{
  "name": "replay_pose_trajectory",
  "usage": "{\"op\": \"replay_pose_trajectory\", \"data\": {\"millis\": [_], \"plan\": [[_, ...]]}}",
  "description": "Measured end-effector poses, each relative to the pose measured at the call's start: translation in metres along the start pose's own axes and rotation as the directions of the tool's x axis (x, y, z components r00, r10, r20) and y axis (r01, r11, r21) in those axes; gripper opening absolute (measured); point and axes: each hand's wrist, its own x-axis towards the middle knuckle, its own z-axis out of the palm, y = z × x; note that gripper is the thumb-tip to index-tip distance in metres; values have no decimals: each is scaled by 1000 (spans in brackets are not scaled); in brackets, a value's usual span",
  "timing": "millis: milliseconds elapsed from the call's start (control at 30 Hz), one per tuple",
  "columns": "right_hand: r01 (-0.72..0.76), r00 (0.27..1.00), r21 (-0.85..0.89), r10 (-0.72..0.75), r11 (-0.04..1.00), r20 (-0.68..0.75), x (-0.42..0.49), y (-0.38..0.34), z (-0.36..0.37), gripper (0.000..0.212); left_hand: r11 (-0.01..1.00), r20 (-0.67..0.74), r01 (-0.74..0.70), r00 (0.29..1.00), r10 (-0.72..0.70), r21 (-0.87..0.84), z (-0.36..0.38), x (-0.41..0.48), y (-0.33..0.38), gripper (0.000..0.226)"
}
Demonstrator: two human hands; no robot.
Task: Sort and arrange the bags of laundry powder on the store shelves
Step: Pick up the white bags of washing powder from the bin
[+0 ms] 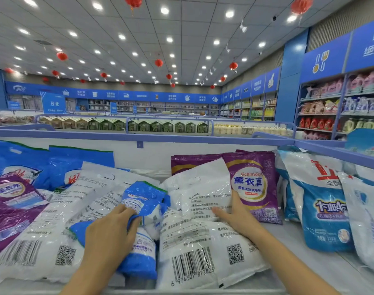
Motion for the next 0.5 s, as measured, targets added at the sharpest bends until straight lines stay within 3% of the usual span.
{"op": "replay_pose_trajectory", "data": {"millis": [133,233,333,433,500], "plan": [[-28,999,-1,28,1000,-42,-5,-1,-1,88,962,-112,84,987,-116,-260,2,12,-11,4],[50,976,-146,-79,988,-204,-7,-10,-4,88,893,-187,89,964,-188,-440,4,13,-20,9],[223,900,-219,-287,950,-328,-9,-36,-8,68,787,-223,118,924,-310,-606,-2,18,-29,17],[378,857,-257,-442,889,-267,-7,-66,-3,43,615,-211,126,870,-446,-778,-18,24,-34,12],[435,859,-236,-479,869,-181,-3,-84,7,29,434,-144,112,845,-515,-894,-29,29,-37,20]]}}
